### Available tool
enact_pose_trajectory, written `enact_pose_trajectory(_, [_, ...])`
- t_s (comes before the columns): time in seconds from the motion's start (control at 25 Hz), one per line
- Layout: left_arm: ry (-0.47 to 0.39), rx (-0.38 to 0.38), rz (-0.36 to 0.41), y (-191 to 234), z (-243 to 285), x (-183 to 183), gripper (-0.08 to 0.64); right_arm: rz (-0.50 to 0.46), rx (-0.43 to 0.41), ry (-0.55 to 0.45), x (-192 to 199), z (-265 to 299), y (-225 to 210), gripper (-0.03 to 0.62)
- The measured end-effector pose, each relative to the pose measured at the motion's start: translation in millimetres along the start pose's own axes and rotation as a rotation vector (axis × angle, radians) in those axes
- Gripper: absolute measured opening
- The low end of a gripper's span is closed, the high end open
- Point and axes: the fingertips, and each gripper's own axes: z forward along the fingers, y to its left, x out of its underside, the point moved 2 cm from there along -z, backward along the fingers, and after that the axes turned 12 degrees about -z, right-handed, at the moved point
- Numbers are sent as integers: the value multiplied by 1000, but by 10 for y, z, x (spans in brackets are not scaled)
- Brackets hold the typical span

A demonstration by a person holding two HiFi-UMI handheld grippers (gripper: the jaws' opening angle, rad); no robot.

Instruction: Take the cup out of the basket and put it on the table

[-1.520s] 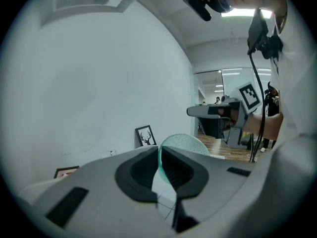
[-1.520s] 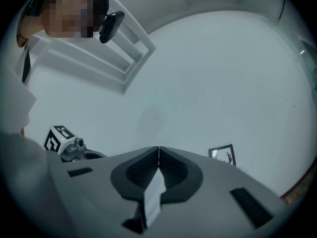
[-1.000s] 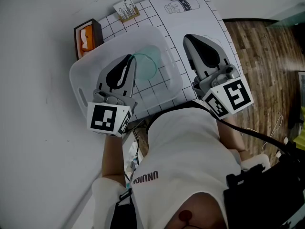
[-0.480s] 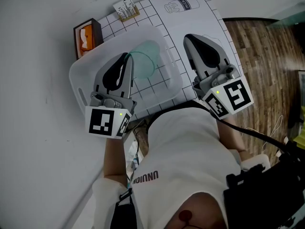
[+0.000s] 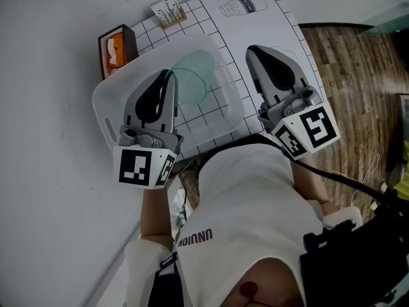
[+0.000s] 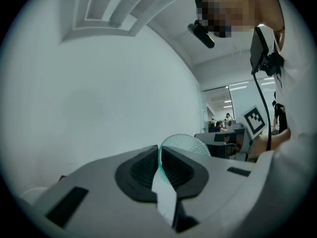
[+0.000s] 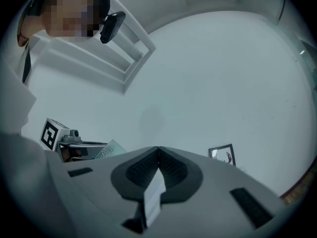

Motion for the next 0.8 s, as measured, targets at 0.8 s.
enact_pose_trajectory(0.8, [-27,9,1,-42,-6,-67,32,-26,3,5,-9,-3,3,18])
